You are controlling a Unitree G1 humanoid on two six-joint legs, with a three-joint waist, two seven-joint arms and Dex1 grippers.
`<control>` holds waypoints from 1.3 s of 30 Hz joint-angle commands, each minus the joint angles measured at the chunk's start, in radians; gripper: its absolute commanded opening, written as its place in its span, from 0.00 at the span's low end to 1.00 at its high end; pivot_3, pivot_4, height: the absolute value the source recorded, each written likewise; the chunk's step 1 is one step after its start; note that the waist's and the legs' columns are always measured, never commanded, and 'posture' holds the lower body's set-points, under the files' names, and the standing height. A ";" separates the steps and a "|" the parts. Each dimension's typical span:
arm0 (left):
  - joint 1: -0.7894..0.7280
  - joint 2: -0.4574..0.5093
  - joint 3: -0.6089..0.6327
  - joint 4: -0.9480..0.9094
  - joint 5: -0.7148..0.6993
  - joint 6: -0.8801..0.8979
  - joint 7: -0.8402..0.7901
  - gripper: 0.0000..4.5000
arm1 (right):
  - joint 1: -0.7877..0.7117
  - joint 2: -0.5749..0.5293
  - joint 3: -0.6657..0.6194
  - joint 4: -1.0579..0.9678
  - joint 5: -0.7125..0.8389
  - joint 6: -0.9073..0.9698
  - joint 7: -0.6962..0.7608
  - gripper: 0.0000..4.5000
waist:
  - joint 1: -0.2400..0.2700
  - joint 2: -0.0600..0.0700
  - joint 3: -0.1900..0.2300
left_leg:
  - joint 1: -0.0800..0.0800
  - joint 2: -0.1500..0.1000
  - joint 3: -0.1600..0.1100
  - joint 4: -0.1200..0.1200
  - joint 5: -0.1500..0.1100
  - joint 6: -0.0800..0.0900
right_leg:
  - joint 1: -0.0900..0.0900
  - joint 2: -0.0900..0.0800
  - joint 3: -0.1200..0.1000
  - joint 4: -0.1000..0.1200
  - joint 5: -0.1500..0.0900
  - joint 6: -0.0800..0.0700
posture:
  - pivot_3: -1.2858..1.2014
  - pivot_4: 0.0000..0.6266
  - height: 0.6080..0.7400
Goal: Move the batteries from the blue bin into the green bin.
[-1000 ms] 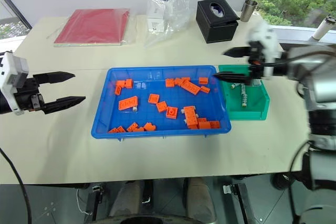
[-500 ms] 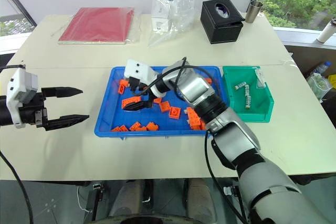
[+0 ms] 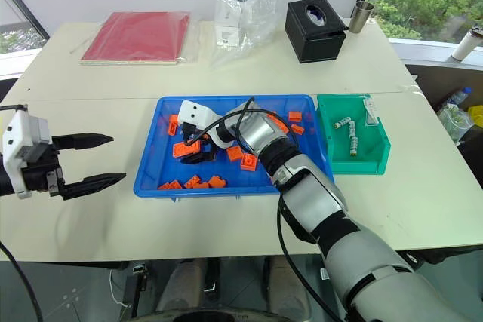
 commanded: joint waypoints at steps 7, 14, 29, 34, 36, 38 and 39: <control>-0.059 0.015 -0.003 0.001 -0.019 0.005 0.017 1.00 | 0.012 -0.013 -0.013 -0.005 -0.049 -0.044 0.067 0.99 | 0.000 0.000 0.000 | 0.000 0.000 0.000 0.000 0.000 0.000 | 0.000 0.000 0.000 0.000 0.000 0.000 | 0.52 0.24 0.97; -0.107 0.016 -0.038 0.018 -0.012 0.006 0.018 1.00 | 0.002 -0.004 -0.050 0.004 -0.048 -0.034 0.040 0.69 | -0.001 0.000 0.000 | 0.000 0.000 0.000 0.000 0.000 0.000 | 0.000 0.000 0.000 0.000 0.000 0.000 | 0.52 0.24 0.97; -0.179 0.012 -0.096 0.041 -0.023 0.017 0.017 1.00 | 0.025 -0.115 -0.100 -0.228 -0.020 0.085 0.116 0.50 | 0.003 0.000 0.000 | 0.000 0.000 0.000 0.000 0.000 0.000 | 0.000 0.000 0.000 0.000 0.000 0.000 | 0.52 0.24 0.97; -0.263 -0.024 -0.193 0.066 -0.014 0.009 0.029 1.00 | 0.043 -0.276 -0.189 -0.503 0.044 0.284 0.146 0.50 | 0.008 0.000 0.000 | 0.000 0.000 0.000 0.000 0.000 0.000 | 0.000 0.000 0.000 0.000 0.000 0.000 | 0.52 0.24 0.97; -0.299 -0.039 -0.232 0.081 -0.006 0.001 0.027 1.00 | 0.058 -0.346 -0.228 -0.596 0.064 0.358 0.138 0.50 | 0.009 0.000 0.000 | 0.000 -0.001 0.000 0.000 0.000 0.000 | 0.000 0.000 0.000 0.000 0.000 0.000 | 0.52 0.24 0.97; -0.340 -0.051 -0.269 0.101 0.000 -0.003 0.020 1.00 | 0.084 -0.431 -0.263 -0.669 0.065 0.394 0.122 0.50 | 0.008 0.000 0.000 | 0.000 -0.001 0.000 0.000 0.000 0.000 | 0.001 0.000 0.000 0.000 0.000 0.000 | 0.52 0.24 0.97; -0.362 -0.057 -0.287 0.113 0.004 -0.006 0.015 1.00 | 0.104 -0.483 -0.287 -0.704 0.066 0.418 0.115 0.50 | 0.009 0.000 0.000 | 0.000 -0.001 0.000 0.000 0.000 0.000 | 0.001 0.000 0.000 0.000 0.000 0.000 | 0.52 0.24 0.97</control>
